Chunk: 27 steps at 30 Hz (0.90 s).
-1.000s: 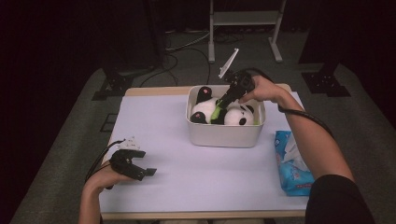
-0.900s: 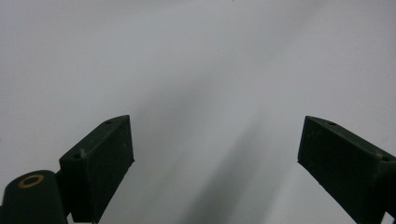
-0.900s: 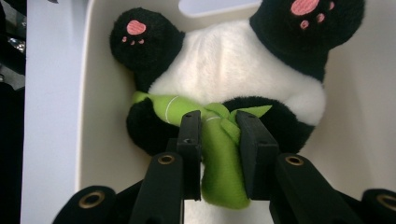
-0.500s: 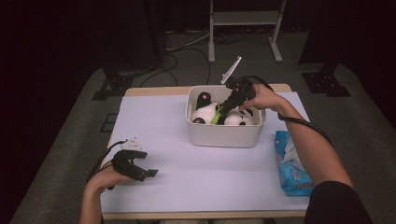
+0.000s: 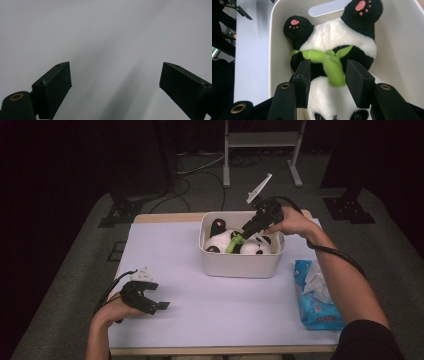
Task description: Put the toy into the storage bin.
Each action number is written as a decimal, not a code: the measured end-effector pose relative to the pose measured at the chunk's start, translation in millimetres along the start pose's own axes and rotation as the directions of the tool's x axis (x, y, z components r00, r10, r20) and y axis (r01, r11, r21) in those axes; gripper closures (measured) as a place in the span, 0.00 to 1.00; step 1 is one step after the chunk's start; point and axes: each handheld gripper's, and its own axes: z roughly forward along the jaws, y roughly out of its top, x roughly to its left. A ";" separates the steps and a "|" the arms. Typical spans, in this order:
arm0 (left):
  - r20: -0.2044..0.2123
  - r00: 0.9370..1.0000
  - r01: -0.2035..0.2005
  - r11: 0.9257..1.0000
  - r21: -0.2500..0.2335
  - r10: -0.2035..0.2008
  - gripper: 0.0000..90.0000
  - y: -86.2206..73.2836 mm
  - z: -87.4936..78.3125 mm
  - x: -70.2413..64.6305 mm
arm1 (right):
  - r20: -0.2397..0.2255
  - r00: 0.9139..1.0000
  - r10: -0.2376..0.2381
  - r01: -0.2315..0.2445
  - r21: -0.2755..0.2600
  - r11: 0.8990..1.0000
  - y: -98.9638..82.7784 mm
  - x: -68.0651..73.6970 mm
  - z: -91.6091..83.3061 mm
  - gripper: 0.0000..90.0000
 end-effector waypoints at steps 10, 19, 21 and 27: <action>-0.002 1.000 -0.016 1.000 0.006 0.016 0.11 2.0 0.5 -0.2 | 0.029 0.999 0.019 -0.017 -0.062 0.998 -17.6 11.3 -31.7 0.57; -0.001 1.000 -0.020 1.000 0.007 0.020 0.11 1.6 0.4 -2.5 | 0.034 0.999 0.021 -0.018 -0.084 0.996 -27.6 22.3 -41.1 0.54; 0.000 1.000 -0.026 1.000 0.004 0.026 0.11 2.5 -0.4 -2.7 | 0.035 0.999 0.019 -0.016 -0.091 0.996 -30.5 23.9 -42.8 0.54; 0.000 1.000 -0.029 1.000 0.009 0.029 0.11 2.7 0.1 -3.2 | 0.047 0.998 0.029 -0.024 -0.105 0.994 -40.4 30.4 -51.7 0.52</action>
